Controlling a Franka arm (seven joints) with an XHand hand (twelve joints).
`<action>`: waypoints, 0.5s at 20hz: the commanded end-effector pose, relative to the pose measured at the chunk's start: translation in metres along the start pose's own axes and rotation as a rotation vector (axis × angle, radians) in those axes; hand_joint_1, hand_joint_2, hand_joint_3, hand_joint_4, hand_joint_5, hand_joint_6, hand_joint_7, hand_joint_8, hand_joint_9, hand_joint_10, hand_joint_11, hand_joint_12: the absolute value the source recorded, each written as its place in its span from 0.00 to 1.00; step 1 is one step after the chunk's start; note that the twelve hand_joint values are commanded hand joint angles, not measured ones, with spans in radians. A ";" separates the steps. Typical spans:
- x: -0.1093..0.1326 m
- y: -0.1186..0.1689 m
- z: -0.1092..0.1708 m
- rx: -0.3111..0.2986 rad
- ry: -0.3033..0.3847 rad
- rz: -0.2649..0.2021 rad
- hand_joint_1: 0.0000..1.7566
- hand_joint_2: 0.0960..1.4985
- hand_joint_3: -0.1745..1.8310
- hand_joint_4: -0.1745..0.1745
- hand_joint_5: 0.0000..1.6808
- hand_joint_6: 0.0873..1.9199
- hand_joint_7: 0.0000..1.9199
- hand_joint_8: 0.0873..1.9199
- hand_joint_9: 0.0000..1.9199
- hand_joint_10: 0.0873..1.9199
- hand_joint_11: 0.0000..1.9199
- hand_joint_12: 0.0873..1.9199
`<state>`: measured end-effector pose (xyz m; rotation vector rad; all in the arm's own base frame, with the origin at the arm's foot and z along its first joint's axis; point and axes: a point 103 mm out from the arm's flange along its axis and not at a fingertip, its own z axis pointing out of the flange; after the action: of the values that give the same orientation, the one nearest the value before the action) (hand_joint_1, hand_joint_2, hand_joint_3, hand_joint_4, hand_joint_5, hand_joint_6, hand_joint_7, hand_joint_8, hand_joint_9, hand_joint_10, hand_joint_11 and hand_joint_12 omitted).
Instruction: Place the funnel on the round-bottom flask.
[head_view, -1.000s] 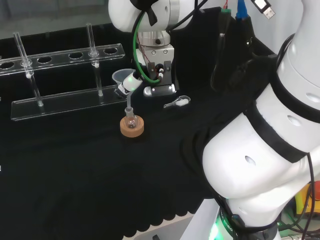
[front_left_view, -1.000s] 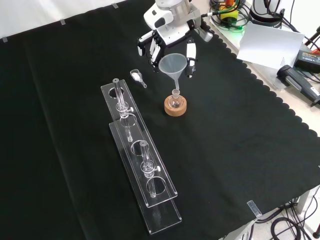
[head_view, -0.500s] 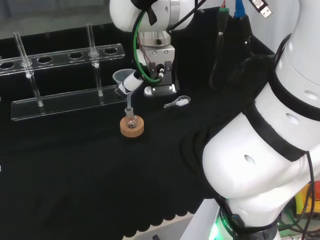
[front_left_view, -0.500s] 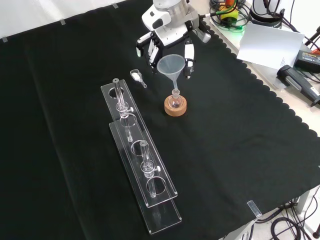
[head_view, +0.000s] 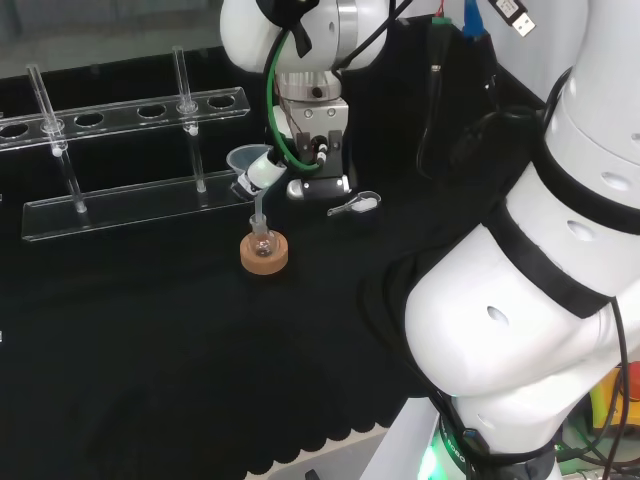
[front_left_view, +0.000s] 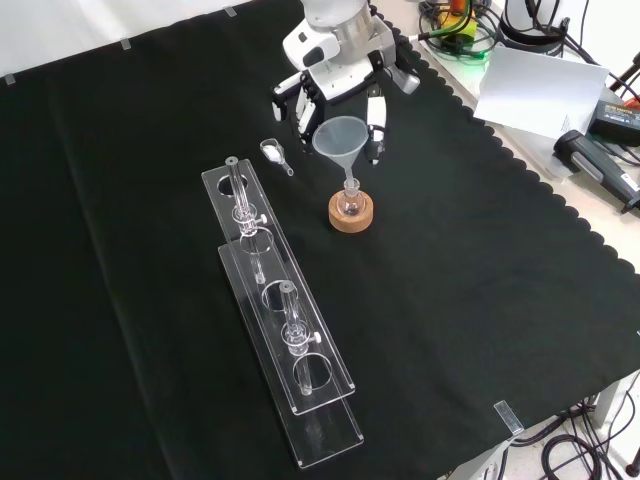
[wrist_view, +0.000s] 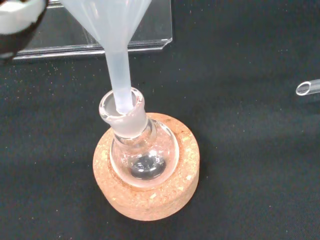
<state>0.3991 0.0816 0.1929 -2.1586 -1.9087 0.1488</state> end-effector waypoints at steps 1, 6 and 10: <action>0.002 0.004 0.006 0.001 0.017 0.015 0.44 0.33 0.39 0.83 0.60 0.30 0.68 0.25 0.50 0.09 0.00 0.59; 0.000 0.006 0.011 -0.016 0.016 0.022 0.44 0.33 0.39 0.82 0.60 0.30 0.68 0.25 0.50 0.09 0.00 0.59; -0.005 0.007 0.014 -0.019 0.001 0.029 0.44 0.33 0.39 0.82 0.60 0.30 0.68 0.25 0.50 0.09 0.00 0.59</action>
<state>0.4029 0.0817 0.1811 -2.1849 -1.8846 0.1218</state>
